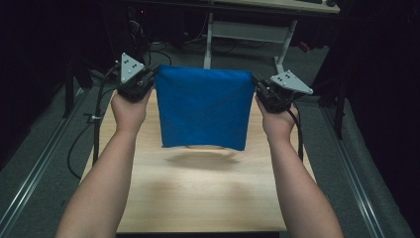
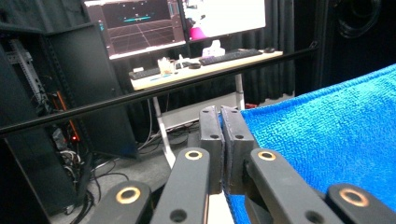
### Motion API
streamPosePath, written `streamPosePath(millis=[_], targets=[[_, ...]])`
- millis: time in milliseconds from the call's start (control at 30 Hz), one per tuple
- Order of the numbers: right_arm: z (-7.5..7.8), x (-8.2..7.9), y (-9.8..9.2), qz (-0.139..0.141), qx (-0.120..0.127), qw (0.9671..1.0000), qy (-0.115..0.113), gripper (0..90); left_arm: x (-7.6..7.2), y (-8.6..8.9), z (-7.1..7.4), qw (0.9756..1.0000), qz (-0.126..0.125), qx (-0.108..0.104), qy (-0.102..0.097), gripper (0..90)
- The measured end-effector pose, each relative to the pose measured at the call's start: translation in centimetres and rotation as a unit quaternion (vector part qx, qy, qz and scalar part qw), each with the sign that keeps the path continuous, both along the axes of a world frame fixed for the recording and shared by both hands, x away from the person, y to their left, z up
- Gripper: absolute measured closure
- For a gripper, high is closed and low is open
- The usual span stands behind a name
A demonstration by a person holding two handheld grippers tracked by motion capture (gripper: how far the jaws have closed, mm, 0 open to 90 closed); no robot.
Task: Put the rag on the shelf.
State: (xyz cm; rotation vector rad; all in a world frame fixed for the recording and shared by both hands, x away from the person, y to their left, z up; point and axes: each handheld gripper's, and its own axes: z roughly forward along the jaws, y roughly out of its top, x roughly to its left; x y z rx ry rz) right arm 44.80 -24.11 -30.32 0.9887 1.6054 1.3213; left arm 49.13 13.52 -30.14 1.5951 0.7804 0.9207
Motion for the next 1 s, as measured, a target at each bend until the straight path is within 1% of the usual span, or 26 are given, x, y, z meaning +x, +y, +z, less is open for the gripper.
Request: streamPosePath(millis=[67, 133, 200, 233, 267, 300, 367, 467, 500, 567, 667, 767, 800, 833, 867, 933, 1000], targets=[[0.0, 0.8, -0.1, -0.006, -0.004, 1.0000, 0.005, 89.2, 0.6, -0.3, -0.1, 1.0000, 0.003, 0.007, 0.002, 88.7], [-0.1, 1.5, -0.2, -0.010, -0.006, 0.9999, 0.008, 89.2, 1.2, -0.6, -0.4, 0.9998, 0.007, 0.017, 0.009, 88.6], [-0.4, 2.3, -0.1, -0.013, -0.019, 0.9996, 0.016, 89.2, 1.9, -0.7, -1.0, 0.9994, 0.012, 0.021, 0.023, 88.6], [-0.6, 2.6, -0.1, -0.012, -0.023, 0.9995, 0.019, 89.2, 2.4, -0.8, -1.4, 0.9991, 0.014, 0.023, 0.034, 88.7], [-1.0, 3.1, 0.0, -0.014, -0.027, 0.9992, 0.026, 89.2, 2.7, -0.8, -1.7, 0.9987, 0.015, 0.028, 0.041, 88.6], [-1.2, 3.4, 0.0, -0.015, -0.030, 0.9990, 0.030, 89.2, 3.1, -1.0, -2.2, 0.9979, 0.017, 0.038, 0.050, 88.6], [-1.9, 4.1, 0.2, -0.017, -0.037, 0.9983, 0.042, 89.2, 3.5, -1.1, -2.9, 0.9971, 0.018, 0.044, 0.060, 88.6], [-3.1, 4.8, 0.1, -0.020, -0.040, 0.9975, 0.055, 89.2, 4.0, -1.1, -4.1, 0.9962, 0.017, 0.042, 0.074, 88.6], [-3.3, 4.9, 0.1, -0.021, -0.039, 0.9973, 0.059, 89.2, 4.1, -1.2, -4.5, 0.9958, 0.017, 0.042, 0.080, 88.6], [-4.1, 5.2, 0.1, -0.021, -0.045, 0.9965, 0.068, 89.2, 4.3, -1.2, -5.3, 0.9952, 0.016, 0.040, 0.087, 88.6], [-5.2, 5.4, 0.1, -0.024, -0.048, 0.9955, 0.078, 89.2, 4.3, -1.3, -6.8, 0.9934, 0.013, 0.047, 0.104, 88.6], [-6.3, 5.3, 0.0, -0.021, -0.054, 0.9944, 0.089, 89.2, 4.3, -1.2, -8.1, 0.9919, 0.008, 0.043, 0.119, 88.6], [-6.5, 5.3, 0.0, -0.021, -0.053, 0.9940, 0.093, 89.2, 4.3, -1.2, -8.5, 0.9913, 0.006, 0.045, 0.123, 88.6], [-6.9, 5.3, -0.1, -0.019, -0.055, 0.9936, 0.097, 89.2, 4.3, -1.2, -9.2, 0.9903, 0.004, 0.047, 0.131, 88.6], [-7.4, 5.3, -0.1, -0.018, -0.057, 0.9927, 0.105, 89.2, 4.3, -1.2, -9.4, 0.9892, 0.002, 0.050, 0.138, 88.6], [-8.0, 5.3, -0.1, -0.016, -0.059, 0.9919, 0.111, 89.2, 4.3, -1.3, -10.1, 0.9887, 0.001, 0.054, 0.140, 88.6], [-8.7, 5.3, -0.2, -0.015, -0.059, 0.9912, 0.117, 89.2, 4.3, -1.3, -10.9, 0.9872, -0.002, 0.053, 0.151, 88.6]])
